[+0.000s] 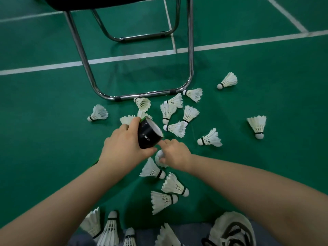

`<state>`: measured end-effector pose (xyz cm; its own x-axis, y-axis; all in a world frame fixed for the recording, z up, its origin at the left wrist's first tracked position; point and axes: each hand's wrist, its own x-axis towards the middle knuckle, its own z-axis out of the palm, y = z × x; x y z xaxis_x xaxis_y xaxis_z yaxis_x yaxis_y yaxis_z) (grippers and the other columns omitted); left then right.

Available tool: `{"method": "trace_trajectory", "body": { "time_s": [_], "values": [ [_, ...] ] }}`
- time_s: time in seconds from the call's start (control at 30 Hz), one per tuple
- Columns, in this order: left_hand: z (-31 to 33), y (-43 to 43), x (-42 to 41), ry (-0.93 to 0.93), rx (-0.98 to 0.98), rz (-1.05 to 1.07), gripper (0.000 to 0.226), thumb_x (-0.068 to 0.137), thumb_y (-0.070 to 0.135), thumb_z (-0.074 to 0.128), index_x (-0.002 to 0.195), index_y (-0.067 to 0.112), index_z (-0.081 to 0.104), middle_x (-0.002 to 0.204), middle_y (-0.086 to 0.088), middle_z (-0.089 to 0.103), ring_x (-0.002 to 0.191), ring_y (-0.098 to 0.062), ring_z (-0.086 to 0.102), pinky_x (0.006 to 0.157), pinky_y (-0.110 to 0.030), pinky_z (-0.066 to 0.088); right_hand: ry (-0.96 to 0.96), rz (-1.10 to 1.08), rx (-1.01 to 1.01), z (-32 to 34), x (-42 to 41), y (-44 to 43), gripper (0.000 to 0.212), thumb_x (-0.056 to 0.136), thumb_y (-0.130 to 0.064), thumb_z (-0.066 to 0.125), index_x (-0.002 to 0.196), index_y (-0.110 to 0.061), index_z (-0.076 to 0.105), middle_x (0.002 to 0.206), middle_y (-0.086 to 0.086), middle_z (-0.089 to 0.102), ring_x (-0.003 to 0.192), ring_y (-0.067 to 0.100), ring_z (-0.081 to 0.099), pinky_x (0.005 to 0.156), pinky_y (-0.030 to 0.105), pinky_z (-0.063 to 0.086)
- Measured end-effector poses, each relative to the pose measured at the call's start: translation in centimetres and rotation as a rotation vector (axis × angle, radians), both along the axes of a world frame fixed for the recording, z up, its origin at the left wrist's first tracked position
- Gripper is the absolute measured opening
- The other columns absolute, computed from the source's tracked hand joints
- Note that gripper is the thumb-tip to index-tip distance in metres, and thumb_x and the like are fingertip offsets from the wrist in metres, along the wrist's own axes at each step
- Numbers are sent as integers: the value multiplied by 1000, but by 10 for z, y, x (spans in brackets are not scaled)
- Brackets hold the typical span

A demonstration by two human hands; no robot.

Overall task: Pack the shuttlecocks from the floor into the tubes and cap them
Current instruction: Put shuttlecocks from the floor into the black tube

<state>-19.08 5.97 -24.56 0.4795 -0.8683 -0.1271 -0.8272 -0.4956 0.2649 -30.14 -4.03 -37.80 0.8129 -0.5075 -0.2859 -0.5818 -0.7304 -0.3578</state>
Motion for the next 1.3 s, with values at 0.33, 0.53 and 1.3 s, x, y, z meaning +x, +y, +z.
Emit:
{"method": "trace_trajectory", "body": {
  "time_s": [0.33, 0.53, 1.3],
  "values": [
    [-16, 0, 7, 44, -3, 3, 82, 69, 55, 69, 134, 25, 28, 112, -4, 53, 103, -25, 51, 84, -39, 46, -115, -426, 593, -21, -4, -23, 27, 93, -38, 45, 100, -14, 54, 93, 3, 56, 91, 21, 53, 79, 34, 43],
    [-23, -4, 11, 58, 2, 2, 80, 68, 56, 68, 132, 27, 29, 111, -3, 53, 102, -26, 51, 86, -43, 46, -112, -784, 1026, -17, -18, -37, 25, 91, -39, 45, 82, -18, 54, 83, 3, 54, 78, 17, 50, 75, 30, 44],
    [-31, 14, 30, 101, -24, 96, 81, 65, 53, 71, 130, 24, 32, 110, -7, 55, 102, -29, 52, 85, -45, 46, 65, 343, -92, -3, 26, 36, 25, 94, -22, 44, 111, -23, 62, 116, -1, 61, 115, 22, 47, 93, 38, 34]
  ]
}}
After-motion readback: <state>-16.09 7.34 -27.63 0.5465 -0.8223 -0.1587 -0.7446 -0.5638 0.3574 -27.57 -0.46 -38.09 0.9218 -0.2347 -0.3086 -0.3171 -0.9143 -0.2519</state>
